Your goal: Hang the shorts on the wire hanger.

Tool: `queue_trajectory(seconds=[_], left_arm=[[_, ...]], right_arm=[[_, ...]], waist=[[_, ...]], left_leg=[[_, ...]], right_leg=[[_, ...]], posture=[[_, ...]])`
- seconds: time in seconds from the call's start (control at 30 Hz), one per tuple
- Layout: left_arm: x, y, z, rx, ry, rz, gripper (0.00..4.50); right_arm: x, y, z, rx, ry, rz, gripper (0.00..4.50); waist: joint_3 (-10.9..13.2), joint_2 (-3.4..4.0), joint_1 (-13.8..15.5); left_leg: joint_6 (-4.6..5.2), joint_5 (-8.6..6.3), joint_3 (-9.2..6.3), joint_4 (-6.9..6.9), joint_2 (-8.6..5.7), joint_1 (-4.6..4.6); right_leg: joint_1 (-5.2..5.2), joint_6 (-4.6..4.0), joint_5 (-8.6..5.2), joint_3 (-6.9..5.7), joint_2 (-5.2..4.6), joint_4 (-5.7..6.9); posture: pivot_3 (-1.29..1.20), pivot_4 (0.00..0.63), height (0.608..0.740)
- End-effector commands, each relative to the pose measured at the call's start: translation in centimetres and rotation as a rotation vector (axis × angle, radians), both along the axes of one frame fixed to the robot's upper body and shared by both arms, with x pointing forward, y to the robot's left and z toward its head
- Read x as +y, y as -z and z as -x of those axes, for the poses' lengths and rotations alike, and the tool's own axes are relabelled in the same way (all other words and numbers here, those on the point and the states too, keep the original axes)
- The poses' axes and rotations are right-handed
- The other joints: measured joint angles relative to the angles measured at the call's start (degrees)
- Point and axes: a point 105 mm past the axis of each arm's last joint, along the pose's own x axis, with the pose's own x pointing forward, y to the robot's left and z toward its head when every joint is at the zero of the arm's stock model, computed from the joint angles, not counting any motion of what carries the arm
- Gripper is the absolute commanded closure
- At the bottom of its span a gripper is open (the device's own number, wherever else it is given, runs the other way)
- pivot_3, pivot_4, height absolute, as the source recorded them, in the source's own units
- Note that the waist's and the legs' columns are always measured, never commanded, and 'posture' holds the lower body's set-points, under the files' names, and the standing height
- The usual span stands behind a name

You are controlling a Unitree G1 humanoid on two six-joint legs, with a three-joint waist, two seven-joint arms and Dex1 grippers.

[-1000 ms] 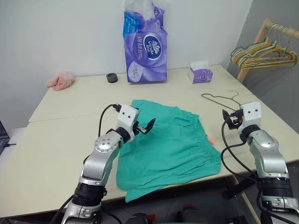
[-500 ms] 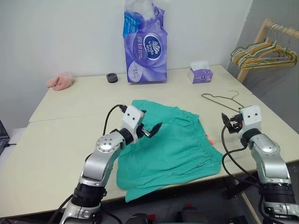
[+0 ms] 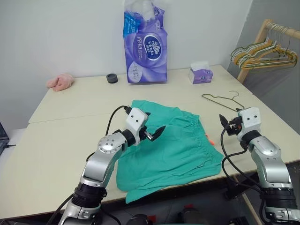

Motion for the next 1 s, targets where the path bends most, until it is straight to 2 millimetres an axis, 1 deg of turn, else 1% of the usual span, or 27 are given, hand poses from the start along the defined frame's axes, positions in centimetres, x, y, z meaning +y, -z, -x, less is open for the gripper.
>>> queue_trajectory(seconds=[0.03, 0.2, 0.5, 1.0], left_arm=[[-0.3, -1.5, -0.1, -0.064, 0.011, 0.001, 0.01], [0.0, -1.7, -0.3, -0.075, -0.008, 0.006, 0.01], [0.9, -2.6, -1.4, -0.135, -0.088, 0.013, 0.01], [1.0, -2.5, -1.6, -0.141, -0.093, 0.011, 0.01]], right_arm=[[0.0, -2.1, -0.2, -0.068, -0.011, 0.002, 0.82], [0.1, -2.2, -0.3, -0.073, -0.017, -0.001, 0.82], [0.4, -2.2, -0.2, -0.076, -0.028, -0.004, 0.82], [0.5, -2.2, -0.1, -0.078, -0.036, 0.001, 0.82]], waist=[[0.0, 0.00, 0.0], [0.0, 0.00, 0.0], [0.0, 0.00, 0.1], [0.0, 0.00, 0.1]], left_leg=[[0.00, 0.00, 0.00, 0.00, 0.00, 0.00], [0.00, 0.00, 0.00, 0.00, 0.00, 0.00], [0.00, 0.00, 0.00, 0.00, 0.00, 0.00], [0.00, 0.00, 0.00, 0.00, 0.00, 0.00]], right_leg=[[0.00, 0.00, 0.00, 0.00, 0.00, 0.00], [0.00, 0.00, 0.00, 0.00, 0.00, 0.00], [0.00, 0.00, 0.00, 0.00, 0.00, 0.00], [0.00, 0.00, 0.00, 0.00, 0.00, 0.00]], posture=[[-0.15, 0.000, 0.740], [-0.14, 0.000, 0.740], [-0.14, 0.000, 0.740], [-0.15, 0.000, 0.740]])
